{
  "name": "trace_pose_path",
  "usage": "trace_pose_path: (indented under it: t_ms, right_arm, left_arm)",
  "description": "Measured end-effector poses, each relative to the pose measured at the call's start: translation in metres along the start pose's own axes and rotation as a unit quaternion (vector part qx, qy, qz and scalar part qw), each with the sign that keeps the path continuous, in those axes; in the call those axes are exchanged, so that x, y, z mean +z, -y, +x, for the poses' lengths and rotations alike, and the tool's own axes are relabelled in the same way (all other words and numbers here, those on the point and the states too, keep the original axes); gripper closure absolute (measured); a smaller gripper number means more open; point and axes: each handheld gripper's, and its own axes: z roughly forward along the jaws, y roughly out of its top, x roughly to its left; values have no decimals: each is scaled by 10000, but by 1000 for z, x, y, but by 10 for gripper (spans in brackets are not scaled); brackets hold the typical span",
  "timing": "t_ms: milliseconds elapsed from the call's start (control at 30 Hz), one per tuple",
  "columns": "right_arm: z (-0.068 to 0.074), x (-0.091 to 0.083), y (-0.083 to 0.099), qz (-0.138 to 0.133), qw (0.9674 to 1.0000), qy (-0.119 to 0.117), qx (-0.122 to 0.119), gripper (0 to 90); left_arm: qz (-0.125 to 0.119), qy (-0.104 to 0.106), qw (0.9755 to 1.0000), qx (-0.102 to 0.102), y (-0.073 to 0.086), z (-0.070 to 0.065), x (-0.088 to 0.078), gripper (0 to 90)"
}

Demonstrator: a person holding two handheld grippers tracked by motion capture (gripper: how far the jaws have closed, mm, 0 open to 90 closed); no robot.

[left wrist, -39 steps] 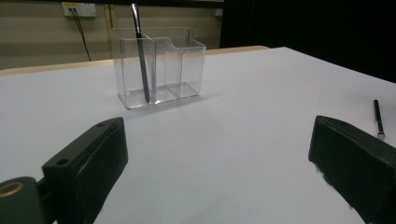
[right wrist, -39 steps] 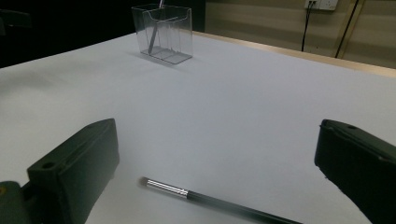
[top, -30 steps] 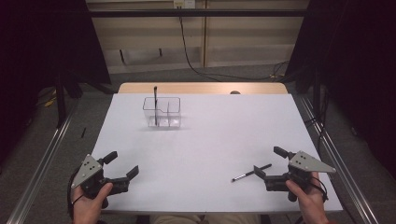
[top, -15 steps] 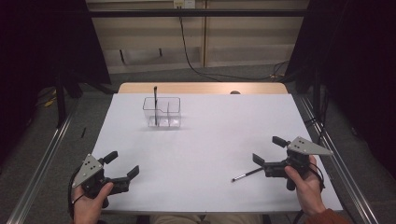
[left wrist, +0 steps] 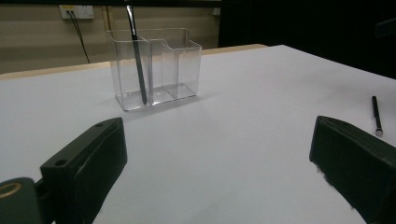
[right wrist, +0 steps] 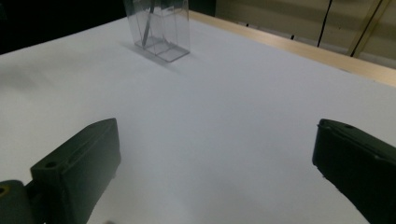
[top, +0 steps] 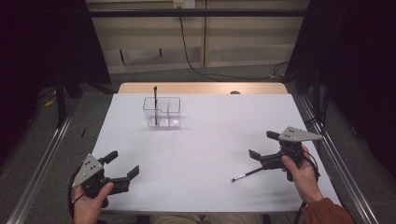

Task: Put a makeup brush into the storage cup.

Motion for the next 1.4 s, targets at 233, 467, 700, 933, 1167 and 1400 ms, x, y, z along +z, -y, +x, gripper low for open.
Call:
trace_pose_path:
  t_ms: [233, 467, 700, 933, 1167, 1400]
  right_arm:
    - [-6, 2, -2, 479, 9986, -153, -138, 12]
    - [-10, 5, -10, 1133, 9910, -692, -154, 11]
    - [-12, 14, -11, 1798, 9765, -1182, -141, 14]
    - [-12, 14, -13, 2100, 9670, -1350, -497, 21]
    - [-14, 18, -11, 2775, 9494, -1352, -587, 68]
    - [-17, 20, -11, 3110, 9369, -1422, -730, 71]
  left_arm:
    - [23, -26, 10000, 40, 0, 2, 0, 41]
    - [26, -25, 10000, 40, 0, 2, 0, 41]
    - [36, -10, 10000, 43, 0, 3, 0, 41]
    - [47, 14, 10000, 53, 0, 2, 0, 43]
    - [67, -40, 10000, 49, 0, 3, 1, 43]
    - [103, -26, 9999, 57, 0, 3, 1, 42]
